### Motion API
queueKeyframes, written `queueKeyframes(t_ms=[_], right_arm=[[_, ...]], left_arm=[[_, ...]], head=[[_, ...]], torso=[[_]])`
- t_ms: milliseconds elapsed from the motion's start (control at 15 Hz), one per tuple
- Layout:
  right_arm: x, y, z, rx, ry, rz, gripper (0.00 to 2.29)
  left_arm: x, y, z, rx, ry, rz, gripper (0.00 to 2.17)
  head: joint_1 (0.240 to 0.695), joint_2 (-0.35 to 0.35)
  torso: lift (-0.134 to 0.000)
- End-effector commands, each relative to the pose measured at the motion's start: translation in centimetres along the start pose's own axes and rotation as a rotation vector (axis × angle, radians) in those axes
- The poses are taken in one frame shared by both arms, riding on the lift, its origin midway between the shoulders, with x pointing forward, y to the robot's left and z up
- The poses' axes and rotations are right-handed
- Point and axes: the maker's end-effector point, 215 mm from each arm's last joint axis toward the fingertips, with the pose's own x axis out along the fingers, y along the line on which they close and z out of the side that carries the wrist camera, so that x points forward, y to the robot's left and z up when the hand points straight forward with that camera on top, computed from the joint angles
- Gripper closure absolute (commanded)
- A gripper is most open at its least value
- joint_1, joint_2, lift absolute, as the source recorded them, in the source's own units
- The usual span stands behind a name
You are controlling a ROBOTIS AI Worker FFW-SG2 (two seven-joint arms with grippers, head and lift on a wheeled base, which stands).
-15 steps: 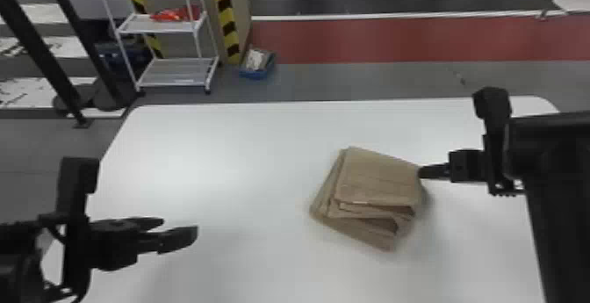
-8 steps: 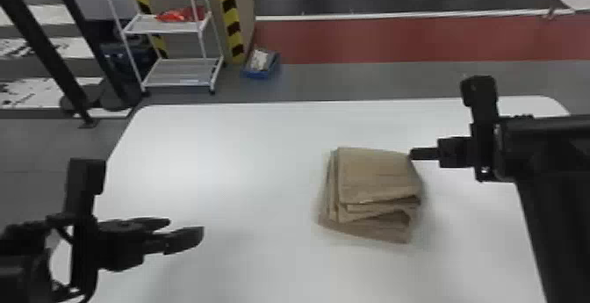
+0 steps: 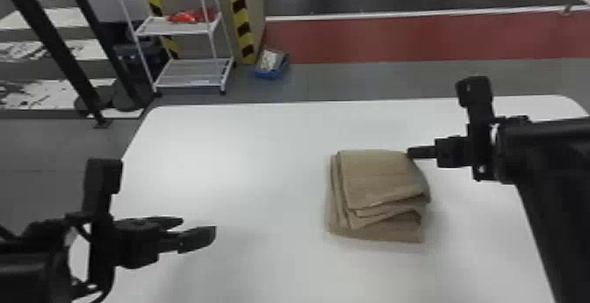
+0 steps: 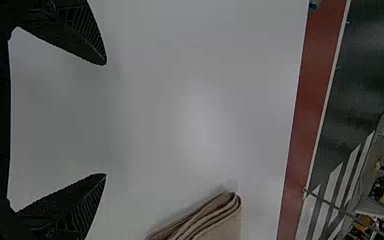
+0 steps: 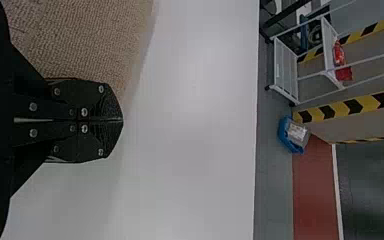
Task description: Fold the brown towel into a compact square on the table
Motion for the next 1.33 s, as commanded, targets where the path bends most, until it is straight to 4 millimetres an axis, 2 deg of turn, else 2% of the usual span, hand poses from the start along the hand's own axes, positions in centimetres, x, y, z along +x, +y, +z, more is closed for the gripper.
queueKeyframes(t_ms=[0,267,333,400,533,600,733,867,1000,1133,1267], right_arm=[[0.5,1.1,0.1,-0.01,-0.004,0.026,2.16],[0.8,1.9,1.7,-0.055,-0.061,0.046,2.15],[0.6,1.7,1.7,-0.067,-0.065,0.034,2.02],[-0.1,1.6,2.0,-0.105,-0.074,0.014,1.61],[-1.8,1.7,1.9,-0.197,-0.058,-0.026,0.17],[-2.8,2.7,2.1,-0.262,-0.05,-0.026,0.02],[-3.8,8.3,1.2,-0.426,-0.012,0.056,0.03],[-5.9,14.2,-0.3,-0.574,0.038,0.19,0.05],[-7.3,17.7,-1.8,-0.634,0.073,0.288,0.08],[-7.8,18.1,-2.3,-0.654,0.091,0.298,0.15],[-7.8,17.3,-2.5,-0.671,0.108,0.257,0.22]], left_arm=[[0.0,0.0,0.1,0.001,-0.002,0.002,0.09],[0.2,-0.1,0.1,0.001,0.001,0.003,0.09],[0.1,0.1,0.1,0.0,0.0,0.005,0.09],[-0.1,0.2,0.2,-0.002,-0.002,0.007,0.09],[-0.2,0.4,0.2,-0.002,-0.002,0.009,0.09],[-0.2,0.5,0.2,0.001,-0.003,0.011,0.09],[-0.1,0.3,0.2,-0.002,-0.001,0.006,0.09],[-0.1,0.3,0.2,-0.001,-0.003,0.006,0.09],[-0.3,0.8,0.0,-0.01,-0.003,0.01,0.09],[-0.4,1.1,-0.1,-0.012,-0.006,0.014,0.09],[-0.3,1.1,-0.3,-0.011,-0.005,0.011,0.09]], head=[[0.695,0.124],[0.695,0.143],[0.695,0.145],[0.695,0.146],[0.695,0.146],[0.695,0.148],[0.695,0.157],[0.695,0.188],[0.695,0.258],[0.695,0.295],[0.695,0.313]], torso=[[-0.125],[-0.125],[-0.125],[-0.125],[-0.125],[-0.125],[-0.125],[-0.125],[-0.125],[-0.125],[-0.125]])
